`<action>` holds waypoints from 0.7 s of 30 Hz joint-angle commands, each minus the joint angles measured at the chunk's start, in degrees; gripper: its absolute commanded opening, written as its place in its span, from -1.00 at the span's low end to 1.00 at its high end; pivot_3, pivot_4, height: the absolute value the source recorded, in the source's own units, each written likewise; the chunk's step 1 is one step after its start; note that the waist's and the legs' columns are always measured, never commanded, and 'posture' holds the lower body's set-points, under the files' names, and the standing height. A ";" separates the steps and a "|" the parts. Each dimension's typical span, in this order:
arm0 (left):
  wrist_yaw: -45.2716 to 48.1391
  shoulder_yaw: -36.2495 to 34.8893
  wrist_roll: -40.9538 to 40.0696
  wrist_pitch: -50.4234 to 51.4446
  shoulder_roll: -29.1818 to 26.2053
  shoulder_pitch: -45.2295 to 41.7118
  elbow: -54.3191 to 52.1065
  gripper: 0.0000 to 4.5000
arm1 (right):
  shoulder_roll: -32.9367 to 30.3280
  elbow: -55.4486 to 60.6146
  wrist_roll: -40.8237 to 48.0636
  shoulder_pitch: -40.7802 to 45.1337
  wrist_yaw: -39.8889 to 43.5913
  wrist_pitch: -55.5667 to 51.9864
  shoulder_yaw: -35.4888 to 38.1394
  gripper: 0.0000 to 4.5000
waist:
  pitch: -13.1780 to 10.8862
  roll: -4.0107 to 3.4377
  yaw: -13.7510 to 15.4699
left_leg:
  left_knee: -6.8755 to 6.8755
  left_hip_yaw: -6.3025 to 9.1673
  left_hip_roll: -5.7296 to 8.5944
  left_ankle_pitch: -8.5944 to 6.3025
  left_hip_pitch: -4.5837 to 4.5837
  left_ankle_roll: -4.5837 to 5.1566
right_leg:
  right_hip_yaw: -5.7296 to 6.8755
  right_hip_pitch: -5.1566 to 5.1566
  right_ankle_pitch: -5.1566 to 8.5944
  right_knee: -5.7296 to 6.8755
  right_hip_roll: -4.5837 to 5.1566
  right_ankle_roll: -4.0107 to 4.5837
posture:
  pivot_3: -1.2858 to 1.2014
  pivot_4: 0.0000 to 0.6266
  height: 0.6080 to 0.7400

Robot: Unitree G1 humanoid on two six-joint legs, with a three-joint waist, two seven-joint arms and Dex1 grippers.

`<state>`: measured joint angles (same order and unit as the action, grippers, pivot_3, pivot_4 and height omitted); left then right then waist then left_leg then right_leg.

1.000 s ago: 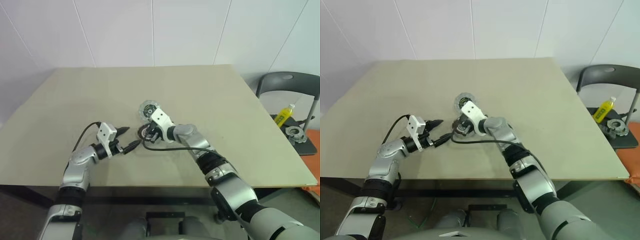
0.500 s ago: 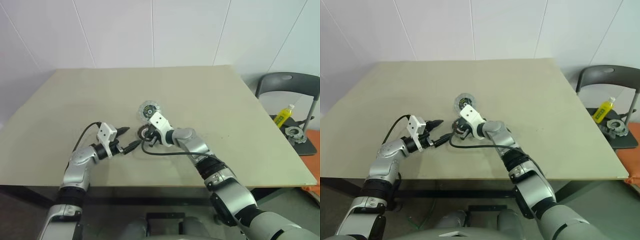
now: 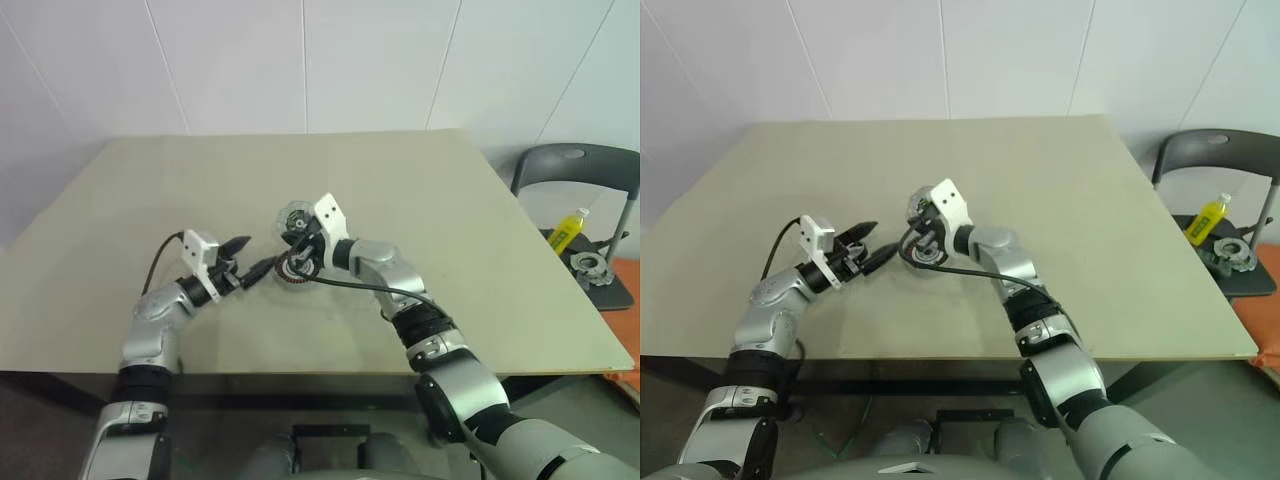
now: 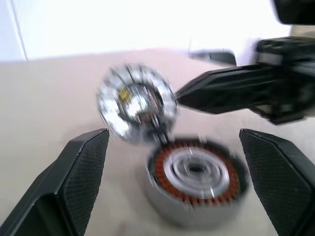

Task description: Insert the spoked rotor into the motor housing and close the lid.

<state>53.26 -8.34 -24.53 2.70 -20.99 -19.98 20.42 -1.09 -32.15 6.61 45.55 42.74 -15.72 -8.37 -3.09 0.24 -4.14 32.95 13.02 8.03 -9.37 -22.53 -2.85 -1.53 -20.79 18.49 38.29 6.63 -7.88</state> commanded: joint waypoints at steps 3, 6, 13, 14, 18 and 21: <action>-0.46 -2.60 -9.30 12.21 -2.31 6.22 -16.18 1.00 | -3.01 1.90 -0.34 3.28 8.16 3.65 -2.88 -0.99 | -0.01 -0.01 -0.04 | -0.03 -0.01 0.00 -0.01 0.00 0.02 | -0.01 0.02 0.00 -0.08 0.01 0.00 | 0.03 -1.00 1.00; -5.85 -4.54 -18.30 23.66 -1.90 13.26 -27.46 1.00 | -5.08 1.72 -2.09 3.89 11.85 6.48 -5.64 -0.99 | -0.05 -0.08 0.05 | -0.08 -0.04 0.00 -0.03 -0.03 0.05 | -0.04 0.00 0.01 -0.12 0.03 0.01 | 0.03 -1.00 1.00; -35.36 -12.58 -47.14 41.86 4.43 25.98 -42.56 1.00 | -9.64 4.30 -3.99 6.24 19.49 11.27 -8.91 -0.99 | -0.07 -0.09 0.48 | -0.03 -0.03 -0.04 -0.05 -0.07 0.03 | -0.06 0.02 0.17 -0.12 0.09 0.28 | 0.03 -1.00 1.00; -39.78 -13.35 -50.33 42.09 5.76 26.52 -42.73 1.00 | -10.11 4.58 -4.26 6.46 20.19 11.87 -9.24 -0.99 | -0.07 -0.08 0.63 | 0.01 -0.04 -0.04 -0.05 -0.08 0.03 | -0.05 0.03 0.20 -0.12 0.11 0.29 | 0.03 -1.00 1.00; -58.12 -16.74 -57.71 37.99 12.37 26.35 -41.12 1.00 | -11.66 5.36 -5.06 7.31 21.81 13.55 -9.81 -0.99 | -0.05 -0.03 1.71 | 0.11 -0.14 -0.06 -0.05 -0.10 0.03 | -0.05 0.03 0.31 -0.18 0.18 0.10 | 0.03 -1.00 1.00; -65.10 -16.95 -58.86 36.75 14.40 26.78 -40.15 1.00 | -12.91 6.37 -5.47 7.78 23.17 14.23 -9.80 -0.99 | -0.05 -0.01 1.96 | 0.15 -0.25 -0.06 -0.08 -0.15 0.09 | -0.05 0.02 0.18 -0.27 0.19 0.32 | 0.03 -1.00 1.00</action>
<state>-8.45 -24.38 -81.58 40.60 -6.80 7.05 -19.26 -13.13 -28.73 1.03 51.09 65.03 -2.83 -18.25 -3.14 0.23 -2.18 33.11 12.75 7.97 -9.47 -22.73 -2.75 -1.58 -20.80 18.67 38.01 6.81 -7.55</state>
